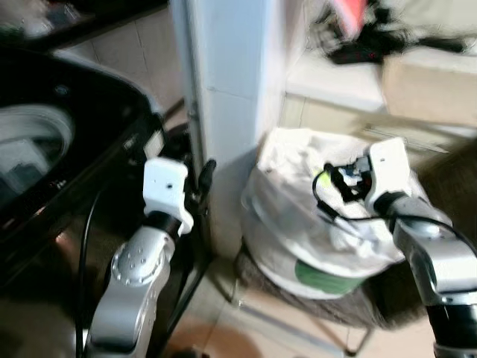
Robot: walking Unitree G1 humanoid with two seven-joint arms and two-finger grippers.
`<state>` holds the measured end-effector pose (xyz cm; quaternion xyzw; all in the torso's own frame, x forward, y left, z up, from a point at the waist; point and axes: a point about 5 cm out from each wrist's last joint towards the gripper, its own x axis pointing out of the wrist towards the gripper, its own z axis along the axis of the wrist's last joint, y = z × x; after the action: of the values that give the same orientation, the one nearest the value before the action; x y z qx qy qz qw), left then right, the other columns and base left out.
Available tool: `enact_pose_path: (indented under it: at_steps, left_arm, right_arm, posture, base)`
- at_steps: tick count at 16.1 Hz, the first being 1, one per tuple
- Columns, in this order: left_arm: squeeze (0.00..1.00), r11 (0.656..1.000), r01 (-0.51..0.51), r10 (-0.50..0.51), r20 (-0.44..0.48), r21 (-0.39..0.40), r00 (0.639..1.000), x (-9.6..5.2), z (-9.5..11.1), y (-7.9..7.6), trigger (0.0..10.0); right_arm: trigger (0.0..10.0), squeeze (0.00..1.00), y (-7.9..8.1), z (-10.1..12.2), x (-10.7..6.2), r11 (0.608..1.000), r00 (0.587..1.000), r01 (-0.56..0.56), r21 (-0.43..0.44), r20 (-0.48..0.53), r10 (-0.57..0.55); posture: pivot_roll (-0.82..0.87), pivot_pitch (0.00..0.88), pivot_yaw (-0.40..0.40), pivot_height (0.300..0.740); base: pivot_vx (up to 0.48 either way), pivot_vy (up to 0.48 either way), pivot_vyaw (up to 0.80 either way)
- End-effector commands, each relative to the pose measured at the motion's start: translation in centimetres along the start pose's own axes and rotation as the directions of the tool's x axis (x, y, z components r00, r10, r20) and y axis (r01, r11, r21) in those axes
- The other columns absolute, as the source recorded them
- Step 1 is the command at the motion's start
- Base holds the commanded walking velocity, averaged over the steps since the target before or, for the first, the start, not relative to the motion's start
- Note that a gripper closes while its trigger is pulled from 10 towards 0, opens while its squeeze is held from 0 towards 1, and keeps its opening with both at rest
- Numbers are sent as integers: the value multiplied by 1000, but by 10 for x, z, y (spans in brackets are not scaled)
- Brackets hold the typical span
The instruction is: Clothes washing
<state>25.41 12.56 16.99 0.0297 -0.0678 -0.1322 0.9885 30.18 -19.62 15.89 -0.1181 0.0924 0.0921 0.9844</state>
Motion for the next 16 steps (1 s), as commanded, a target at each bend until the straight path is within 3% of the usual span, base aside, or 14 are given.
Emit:
enact_pose_path:
  at_steps: [1,3,10,11,12,13,16]
  left_arm:
    - [0,1000,-23,23,14,3,1000,-1,3,3,10000]
    - [0,1000,-20,20,14,1,1000,-1,3,4,10000]
    - [0,1000,28,-28,2,-8,1000,-1,0,-2,10000]
    - [0,999,37,-37,-6,-9,999,-1,-1,-2,10000]
    - [0,999,40,-40,-9,-10,999,-1,-2,-2,10000]
    - [0,998,58,-58,-14,-7,998,-1,-3,-4,10000]
    - [0,976,218,-218,-8,23,976,-3,1,-12,10000]
  right_arm:
    - [10000,0,3,5,-1,1000,1000,-12,-4,25,12]
    - [10000,0,3,3,-2,999,1000,10,31,21,-11]
    - [10000,0,-7,-2,-2,994,998,70,84,-16,-68]
    - [10000,302,-9,-6,0,990,996,72,119,-53,-66]
    - [10000,302,-10,-8,0,989,996,74,130,-68,-65]
    - [10000,1000,-13,-12,2,988,991,86,129,-109,-72]
    - [10000,1000,-27,-24,10,991,973,58,121,-229,-29]
  posture:
    - [-15,33,-5,740]
    - [-18,33,-4,740]
    - [-19,24,5,740]
    - [-22,20,7,740]
    - [-22,20,7,740]
    - [-23,15,8,740]
    - [-23,13,6,740]
  base:
    - [326,0,800]
    - [351,0,400]
    - [0,0,0]
    - [0,0,0]
    - [0,0,0]
    - [0,0,0]
    - [0,0,0]
